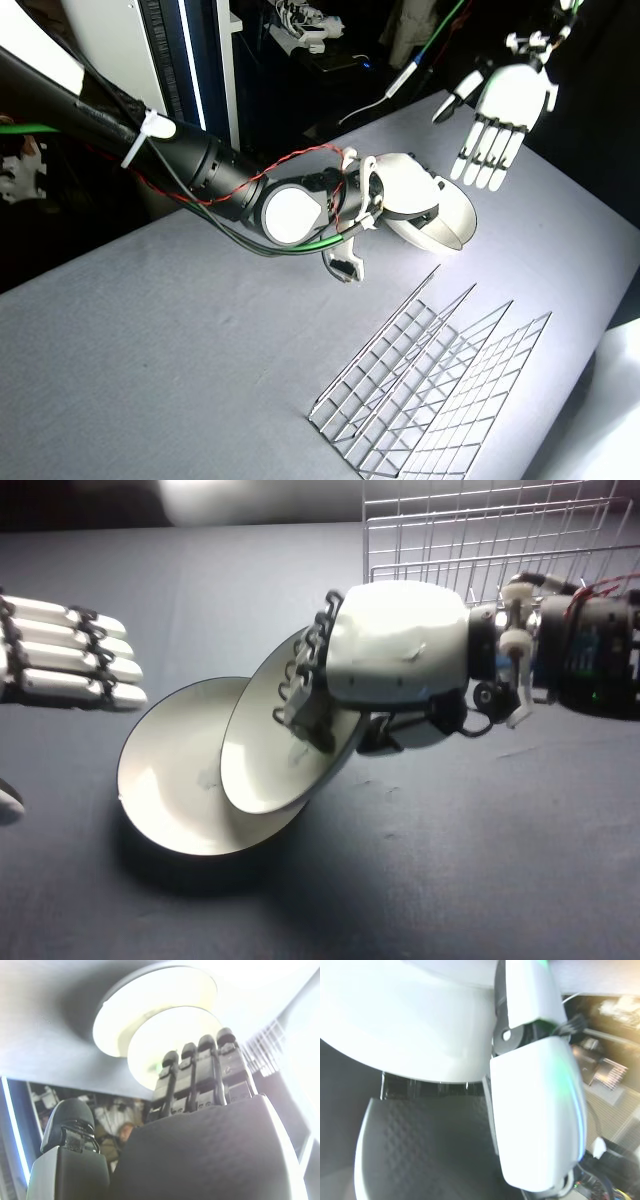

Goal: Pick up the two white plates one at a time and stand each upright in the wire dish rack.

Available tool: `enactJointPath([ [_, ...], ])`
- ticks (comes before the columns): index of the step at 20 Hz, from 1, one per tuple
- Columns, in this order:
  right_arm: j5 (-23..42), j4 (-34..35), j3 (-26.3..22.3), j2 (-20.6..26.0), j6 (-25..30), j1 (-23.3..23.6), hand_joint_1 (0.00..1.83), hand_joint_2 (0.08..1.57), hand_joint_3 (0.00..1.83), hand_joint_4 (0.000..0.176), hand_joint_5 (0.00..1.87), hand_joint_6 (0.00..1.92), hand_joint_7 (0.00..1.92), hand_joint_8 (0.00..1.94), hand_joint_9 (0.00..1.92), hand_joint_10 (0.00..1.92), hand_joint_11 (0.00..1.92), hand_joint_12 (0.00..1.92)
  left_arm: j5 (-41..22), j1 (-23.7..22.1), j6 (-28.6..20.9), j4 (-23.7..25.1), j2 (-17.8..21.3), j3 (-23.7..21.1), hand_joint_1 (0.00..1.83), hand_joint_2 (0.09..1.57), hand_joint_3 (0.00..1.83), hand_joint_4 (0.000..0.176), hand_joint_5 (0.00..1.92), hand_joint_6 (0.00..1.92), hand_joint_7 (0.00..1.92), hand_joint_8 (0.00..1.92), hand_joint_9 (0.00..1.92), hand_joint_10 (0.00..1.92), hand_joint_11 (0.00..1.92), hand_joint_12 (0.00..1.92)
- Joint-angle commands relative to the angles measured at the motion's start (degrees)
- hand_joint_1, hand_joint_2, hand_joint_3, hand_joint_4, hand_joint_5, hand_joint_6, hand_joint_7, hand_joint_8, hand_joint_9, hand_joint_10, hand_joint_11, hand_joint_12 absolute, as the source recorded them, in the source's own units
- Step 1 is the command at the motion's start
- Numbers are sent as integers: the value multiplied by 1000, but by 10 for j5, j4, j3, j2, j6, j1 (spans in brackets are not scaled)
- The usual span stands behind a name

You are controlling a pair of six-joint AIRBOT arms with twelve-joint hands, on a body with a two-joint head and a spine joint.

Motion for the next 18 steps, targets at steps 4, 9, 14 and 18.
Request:
enactJointPath([
  [4,44,43,-36,25,1,28,1491,1093,0,0,937,1024,995,799,982,956,823,1551,-25,-17,-3,-38,36,-6,0,1156,3,0,15,3,0,0,0,0,0,0],
  [9,40,65,-76,57,1,51,1490,1092,0,0,927,1010,1001,824,984,943,835,1548,-36,-34,-25,-37,51,4,0,1155,2,0,43,12,23,8,0,0,0,0],
  [14,34,101,-110,84,1,69,1487,1084,0,0,945,986,1002,817,995,934,875,1493,-37,-41,-23,-33,40,25,0,1133,0,0,0,0,0,0,0,0,0,0],
  [18,18,152,-134,103,3,85,1483,1141,0,0,815,1139,899,957,869,1085,753,1613,-32,-51,-32,-17,34,27,0,1151,1,0,9,3,0,0,0,0,0,0],
])
